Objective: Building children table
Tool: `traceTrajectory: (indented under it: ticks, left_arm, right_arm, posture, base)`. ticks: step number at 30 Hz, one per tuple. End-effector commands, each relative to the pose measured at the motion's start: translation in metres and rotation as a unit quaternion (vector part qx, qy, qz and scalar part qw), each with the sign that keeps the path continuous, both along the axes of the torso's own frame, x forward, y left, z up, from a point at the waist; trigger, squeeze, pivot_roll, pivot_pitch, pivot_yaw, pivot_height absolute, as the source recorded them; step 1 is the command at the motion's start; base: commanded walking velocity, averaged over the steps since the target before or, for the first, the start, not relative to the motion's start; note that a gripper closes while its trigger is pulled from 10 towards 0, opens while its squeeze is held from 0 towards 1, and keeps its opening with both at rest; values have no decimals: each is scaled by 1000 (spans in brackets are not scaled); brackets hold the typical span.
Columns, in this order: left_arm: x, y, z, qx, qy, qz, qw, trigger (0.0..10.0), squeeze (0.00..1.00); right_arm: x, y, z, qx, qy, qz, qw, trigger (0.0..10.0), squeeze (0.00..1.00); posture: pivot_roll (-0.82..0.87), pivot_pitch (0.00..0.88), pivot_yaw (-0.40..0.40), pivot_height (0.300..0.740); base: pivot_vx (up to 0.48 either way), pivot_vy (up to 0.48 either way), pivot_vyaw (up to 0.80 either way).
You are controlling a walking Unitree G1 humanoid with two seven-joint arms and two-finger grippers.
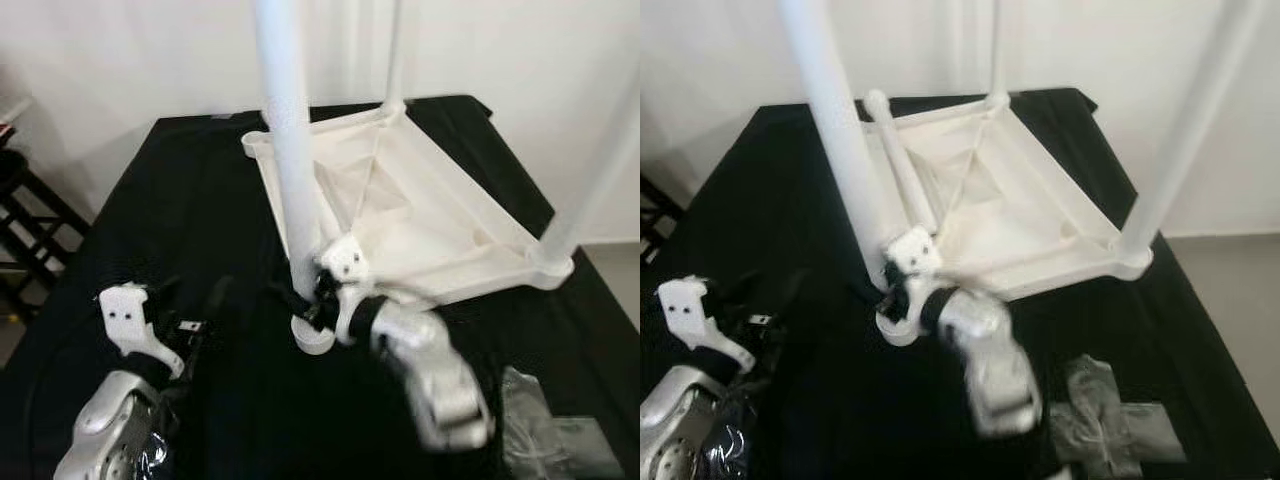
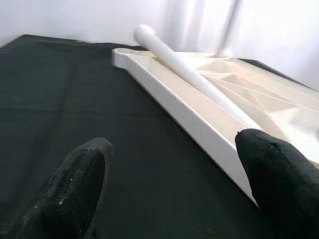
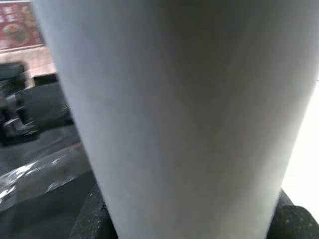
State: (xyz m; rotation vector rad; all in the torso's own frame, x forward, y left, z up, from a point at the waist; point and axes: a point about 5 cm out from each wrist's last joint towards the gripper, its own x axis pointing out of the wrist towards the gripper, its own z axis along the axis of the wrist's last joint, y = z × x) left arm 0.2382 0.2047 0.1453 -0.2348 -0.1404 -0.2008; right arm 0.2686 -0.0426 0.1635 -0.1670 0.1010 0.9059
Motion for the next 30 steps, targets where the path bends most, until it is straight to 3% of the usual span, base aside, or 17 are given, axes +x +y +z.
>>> traceTrajectory:
  ticks: [1,3,4,5,6,8,9,13,18,19,20,21,26,28,29,30]
  left_arm:
    - [-1,3,-2,3,9,0,1000,10000,0]
    - [0,2,-2,4,9,-2,1000,10000,0]
    - [0,2,-2,4,9,-4,1000,10000,0]
    - [0,2,-2,4,9,-4,1000,10000,0]
    - [0,2,-2,6,9,-2,1000,10000,0]
    - [0,3,-2,6,8,3,1000,10000,0]
    - [0,3,-2,5,7,7,1000,10000,0]
    - [1,2,-2,3,8,6,1000,10000,0]
    - [1,2,-2,3,9,1,1000,10000,0]
    - [1,2,-2,4,9,0,1000,10000,0]
    - [1,2,-2,4,9,0,1000,10000,0]
    - [1,1,-2,4,9,-1,1000,10000,0]
    - [0,1,-2,5,8,1,1000,10000,0]
    - [-1,1,-2,5,9,1,1000,10000,0]
    - [-1,1,-2,5,9,1,1000,10000,0]
    - [-1,1,-2,5,9,1,1000,10000,0]
  right_arm:
    - [2,-2,-19,-20,66,13,998,0,0]
    - [7,-5,-19,-24,67,10,997,0,0]
    - [10,-6,-21,-32,67,8,997,1216,0]
    - [10,-6,-21,-32,67,8,997,1216,0]
    - [10,-6,-19,-40,64,0,997,9608,0]
    - [10,-6,-15,-34,68,8,997,10000,0]
    - [11,-7,-9,-18,74,31,997,10000,1000]
    - [19,-13,11,28,63,110,992,10000,1000]
    - [28,-21,19,39,53,198,978,10000,1000]
    - [32,-23,18,35,62,241,968,10000,839]
    - [32,-23,18,35,62,241,968,10000,839]
    - [36,-26,17,27,66,268,961,10000,0]
    - [54,-28,20,23,68,285,956,10000,0]
    - [59,-27,25,26,71,310,948,10000,0]
    - [60,-27,26,26,77,320,944,4941,0]
    - [62,-28,26,26,81,331,940,4941,0]
  posture:
    - [-61,147,76,740]
    - [-57,136,65,740]
    - [-57,136,65,740]
    - [-57,136,65,740]
    - [-53,134,68,740]
    - [-55,134,70,740]
    - [-55,132,73,740]
    - [-60,127,76,740]
    - [-54,128,76,740]
    - [-54,127,75,740]
    - [-54,127,75,740]
    - [-51,127,74,740]
    - [-39,135,74,740]
    - [-38,137,73,740]
    - [-37,137,72,740]
    - [-37,137,72,740]
  base:
    - [0,0,0]
    - [0,0,0]
    - [0,0,0]
    - [0,0,0]
    - [0,0,0]
    - [0,0,0]
    - [0,0,0]
    - [0,0,0]
    - [0,0,0]
    - [0,0,0]
    - [0,0,0]
    - [0,0,0]
    - [0,0,0]
    - [0,0,0]
    - [0,0,0]
    - [0,0,0]
